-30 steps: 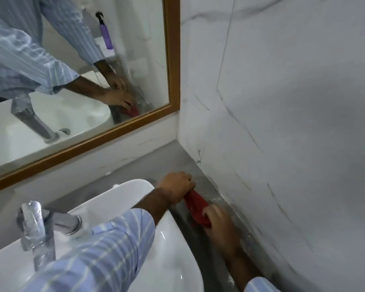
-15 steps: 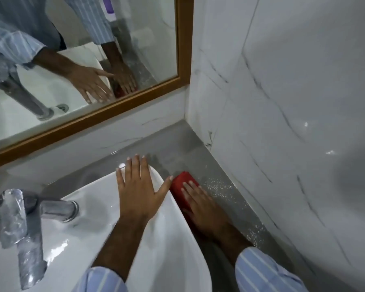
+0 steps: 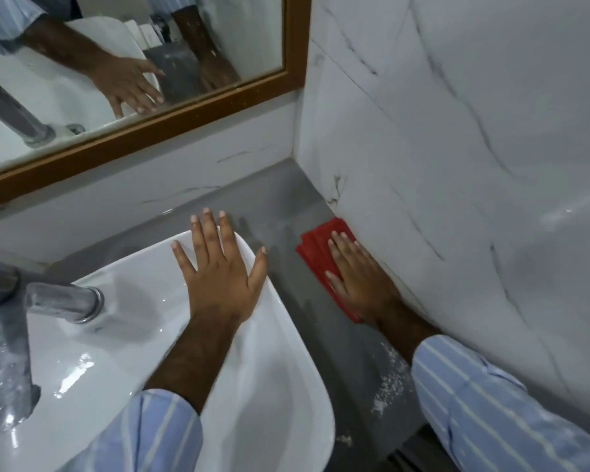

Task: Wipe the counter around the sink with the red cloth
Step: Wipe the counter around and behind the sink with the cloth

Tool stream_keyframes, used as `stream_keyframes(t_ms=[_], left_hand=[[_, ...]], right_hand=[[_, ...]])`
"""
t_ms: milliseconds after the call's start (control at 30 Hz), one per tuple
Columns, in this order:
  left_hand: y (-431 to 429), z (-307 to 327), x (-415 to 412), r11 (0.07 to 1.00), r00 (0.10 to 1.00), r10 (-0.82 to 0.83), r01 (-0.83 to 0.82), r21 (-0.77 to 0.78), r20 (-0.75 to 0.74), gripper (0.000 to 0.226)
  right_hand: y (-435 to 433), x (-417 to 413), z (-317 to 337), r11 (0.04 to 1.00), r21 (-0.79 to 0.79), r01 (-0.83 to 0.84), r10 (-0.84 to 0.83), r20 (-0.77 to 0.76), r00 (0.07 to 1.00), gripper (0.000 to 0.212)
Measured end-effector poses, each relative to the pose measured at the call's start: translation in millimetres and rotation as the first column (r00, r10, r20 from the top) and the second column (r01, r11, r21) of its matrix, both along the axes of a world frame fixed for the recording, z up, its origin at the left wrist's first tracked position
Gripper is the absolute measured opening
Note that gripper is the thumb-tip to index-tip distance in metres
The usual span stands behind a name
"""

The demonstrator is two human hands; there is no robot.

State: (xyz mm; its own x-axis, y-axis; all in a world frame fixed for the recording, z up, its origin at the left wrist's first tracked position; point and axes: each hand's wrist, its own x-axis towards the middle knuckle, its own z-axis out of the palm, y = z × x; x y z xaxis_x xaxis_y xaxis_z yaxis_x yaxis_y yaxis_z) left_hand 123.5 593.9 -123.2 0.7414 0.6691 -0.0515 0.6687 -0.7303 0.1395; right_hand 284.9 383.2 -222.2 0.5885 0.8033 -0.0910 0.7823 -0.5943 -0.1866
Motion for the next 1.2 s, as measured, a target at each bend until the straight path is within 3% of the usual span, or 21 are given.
stream_keyframes(t_ms=[233, 433, 567, 700, 867, 1000, 1067, 1133, 1200], left_hand=[[-4, 4, 1, 1.000, 1.000, 0.008, -0.009, -0.026, -0.016, 0.096], [-4, 3, 0, 1.000, 1.000, 0.008, -0.009, -0.023, -0.013, 0.086], [-7, 1, -2, 1.000, 1.000, 0.008, -0.008, -0.013, -0.002, 0.086], [-6, 10, -4, 0.999, 1.000, 0.010, -0.010, -0.045, -0.005, 0.090], [-50, 18, -52, 0.962, 0.999, -0.005, 0.014, -0.271, 0.033, 0.104], [-110, 8, -139, 0.793, 0.999, -0.046, 0.045, -0.608, 0.015, 0.107], [-124, 4, -181, 0.768, 0.986, -0.165, 0.104, -0.632, -0.038, 0.081], [-126, 13, -210, 0.751, 0.989, -0.139, 0.071, -0.656, -0.052, 0.062], [-123, 24, -239, 0.745, 0.996, -0.073, 0.021, -0.667, -0.050, 0.092]], right_hand=[[-151, -119, 2, 0.971, -0.087, 0.222, -0.223, -0.002, 0.975, 0.070], [-92, -82, 4, 0.989, -0.008, 0.149, -0.149, 0.049, 0.988, 0.066], [-47, -41, 0, 0.992, -0.052, 0.118, -0.118, 0.015, 0.993, 0.067], [-100, -74, -4, 0.993, -0.038, 0.108, -0.106, 0.043, 0.993, 0.068], [-197, -155, -2, 0.963, -0.058, 0.262, -0.259, 0.054, 0.964, 0.069], [-164, -177, 0, 0.950, 0.001, 0.313, -0.313, 0.047, 0.949, 0.065], [-131, -184, 1, 0.969, -0.003, 0.249, -0.248, 0.051, 0.967, 0.063], [-105, -192, 2, 0.992, -0.025, 0.125, -0.124, 0.024, 0.992, 0.063], [-101, -196, 4, 1.000, -0.020, 0.024, -0.024, -0.004, 1.000, 0.063]])
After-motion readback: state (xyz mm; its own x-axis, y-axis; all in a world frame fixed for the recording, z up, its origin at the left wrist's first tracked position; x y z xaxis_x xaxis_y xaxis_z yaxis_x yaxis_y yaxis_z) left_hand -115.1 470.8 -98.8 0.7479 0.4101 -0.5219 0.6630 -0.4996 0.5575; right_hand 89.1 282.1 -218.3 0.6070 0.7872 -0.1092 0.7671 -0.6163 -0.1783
